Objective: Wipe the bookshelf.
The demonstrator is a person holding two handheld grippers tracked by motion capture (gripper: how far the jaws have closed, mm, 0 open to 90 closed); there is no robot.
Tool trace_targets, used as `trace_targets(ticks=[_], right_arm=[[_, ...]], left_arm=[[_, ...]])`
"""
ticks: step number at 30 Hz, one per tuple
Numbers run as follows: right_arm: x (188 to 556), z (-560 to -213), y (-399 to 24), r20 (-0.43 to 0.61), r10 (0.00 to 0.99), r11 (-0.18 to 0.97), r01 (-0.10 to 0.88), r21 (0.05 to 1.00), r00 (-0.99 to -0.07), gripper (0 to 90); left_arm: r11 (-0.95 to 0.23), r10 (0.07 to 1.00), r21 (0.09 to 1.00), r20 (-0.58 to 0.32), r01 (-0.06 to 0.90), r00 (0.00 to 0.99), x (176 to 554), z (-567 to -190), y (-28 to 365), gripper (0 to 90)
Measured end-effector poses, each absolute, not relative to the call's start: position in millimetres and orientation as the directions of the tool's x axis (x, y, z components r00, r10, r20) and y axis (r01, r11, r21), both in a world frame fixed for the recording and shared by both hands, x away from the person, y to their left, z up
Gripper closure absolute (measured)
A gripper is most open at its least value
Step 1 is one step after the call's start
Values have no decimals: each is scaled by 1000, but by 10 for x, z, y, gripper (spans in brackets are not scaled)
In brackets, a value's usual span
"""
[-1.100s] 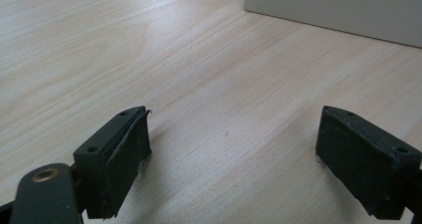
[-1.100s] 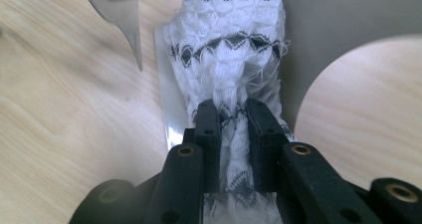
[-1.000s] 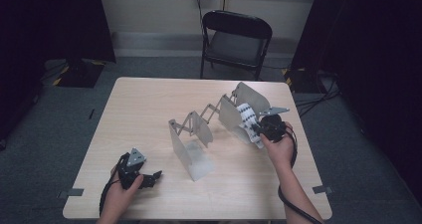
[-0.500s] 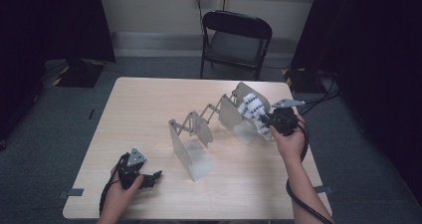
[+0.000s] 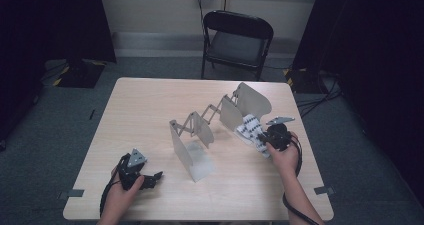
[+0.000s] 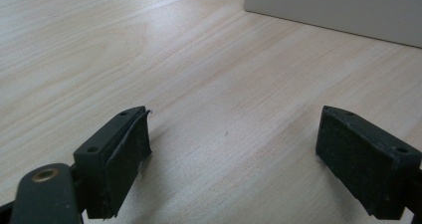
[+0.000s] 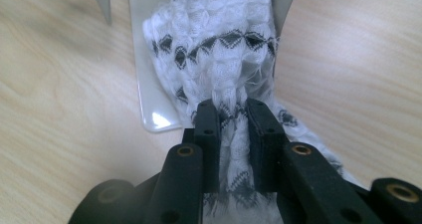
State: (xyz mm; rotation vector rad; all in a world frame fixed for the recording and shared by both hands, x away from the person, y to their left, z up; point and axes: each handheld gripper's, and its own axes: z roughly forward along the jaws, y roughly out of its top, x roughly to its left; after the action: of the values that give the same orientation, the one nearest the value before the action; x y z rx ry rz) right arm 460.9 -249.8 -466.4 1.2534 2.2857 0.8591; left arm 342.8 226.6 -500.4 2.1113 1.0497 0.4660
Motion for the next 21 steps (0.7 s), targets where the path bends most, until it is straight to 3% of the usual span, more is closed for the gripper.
trace_targets(ticks=[9, 21], right_arm=[[4530, -4616, -2483, -50, 840, 422, 593, 685, -540, 777], [4382, -3798, -2506, -125, 826, 409, 431, 804, -550, 776]], left_arm=[[-408, 798, 738, 2, 537, 603, 3428, -5004, 2266, 133], [-408, 798, 738, 2, 537, 603, 3428, -5004, 2266, 133]])
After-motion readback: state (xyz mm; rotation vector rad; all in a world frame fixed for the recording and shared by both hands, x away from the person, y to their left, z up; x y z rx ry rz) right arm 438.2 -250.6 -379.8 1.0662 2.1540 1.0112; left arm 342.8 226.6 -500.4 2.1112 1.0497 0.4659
